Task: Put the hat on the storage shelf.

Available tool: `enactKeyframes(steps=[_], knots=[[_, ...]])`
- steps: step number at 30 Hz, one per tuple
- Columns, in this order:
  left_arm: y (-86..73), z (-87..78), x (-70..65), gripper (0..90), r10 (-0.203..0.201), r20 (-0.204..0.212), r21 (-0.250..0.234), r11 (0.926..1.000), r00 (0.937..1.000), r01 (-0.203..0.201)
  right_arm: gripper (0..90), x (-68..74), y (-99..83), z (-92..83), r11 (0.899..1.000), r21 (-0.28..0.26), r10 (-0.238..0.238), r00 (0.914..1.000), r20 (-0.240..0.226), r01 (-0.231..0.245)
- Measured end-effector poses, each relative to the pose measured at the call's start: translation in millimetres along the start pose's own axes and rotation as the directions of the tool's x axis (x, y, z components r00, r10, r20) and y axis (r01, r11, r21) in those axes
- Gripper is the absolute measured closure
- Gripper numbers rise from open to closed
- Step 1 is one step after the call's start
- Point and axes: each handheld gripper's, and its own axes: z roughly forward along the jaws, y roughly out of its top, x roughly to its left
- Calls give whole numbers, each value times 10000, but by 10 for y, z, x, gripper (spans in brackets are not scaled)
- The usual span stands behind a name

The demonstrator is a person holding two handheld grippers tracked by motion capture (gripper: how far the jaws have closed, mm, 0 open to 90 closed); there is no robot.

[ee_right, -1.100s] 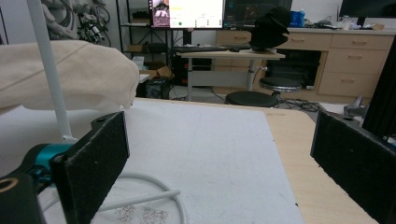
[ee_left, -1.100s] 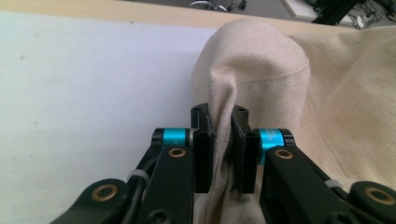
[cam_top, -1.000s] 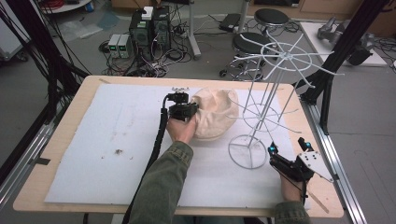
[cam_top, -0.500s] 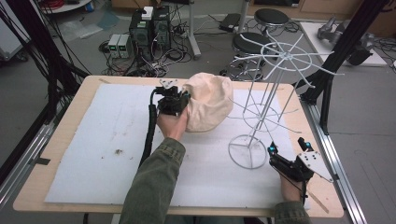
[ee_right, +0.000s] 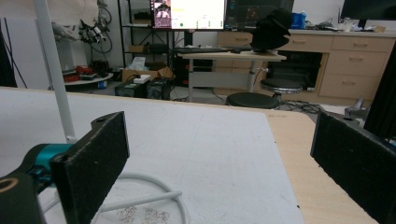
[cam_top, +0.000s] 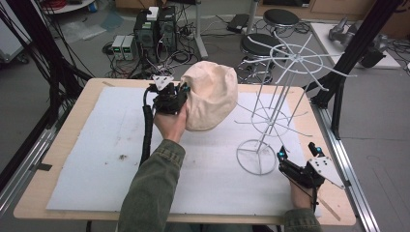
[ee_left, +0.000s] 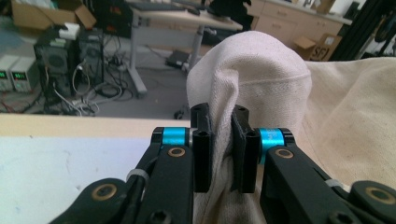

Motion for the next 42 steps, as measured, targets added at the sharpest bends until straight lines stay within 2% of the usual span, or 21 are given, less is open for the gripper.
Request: enactKeyframes(steps=[4,7,10,16,18,22,27,29,33,35,39,42], knots=[[88,-92,5,807,265,7,-647,9976,9996,-264,34,-2,0,1,10000,-1,-15,10000,17,15],[173,-182,-20,807,636,36,-1304,9895,9980,-626,34,2,1,1,10000,-36,-36,10000,9,37],[251,-287,-68,807,1081,99,-2015,9740,9941,-1039,34,2,1,2,10000,-24,-22,10000,9,22],[410,-463,-147,806,1238,451,-3027,9473,9913,-1046,34,3,1,0,10000,-44,-27,10000,5,27],[455,-505,-164,806,1403,400,-3189,9401,9893,-1204,34,1,1,-2,10000,-41,-36,10000,15,36],[518,-587,-189,806,1465,503,-3579,9261,9879,-1191,34,2,1,0,10000,-41,-15,10000,2,15],[586,-662,-185,807,1449,597,-3842,9165,9876,-1113,34,2,1,-1,10000,-83,-33,10000,15,33],[609,-695,-190,806,1528,553,-4005,9087,9867,-1183,34,0,1,-1,10000,-47,-33,10000,21,33],[661,-729,-180,806,1540,497,-4146,9021,9868,-1199,34,3,1,-2,10000,-46,-44,10000,3,44],[685,-750,-165,806,1446,521,-4240,8990,9881,-1092,34,0,3,-4,10000,-75,-58,10000,3,58],[725,-818,-150,806,1451,617,-4594,8825,9875,-1010,34,1,2,-4,10000,-24,5,10000,16,-5],[773,-864,-131,806,1279,885,-4747,8773,9878,-711,34,2,2,-2,10000,-49,-43,10000,-7,43]])
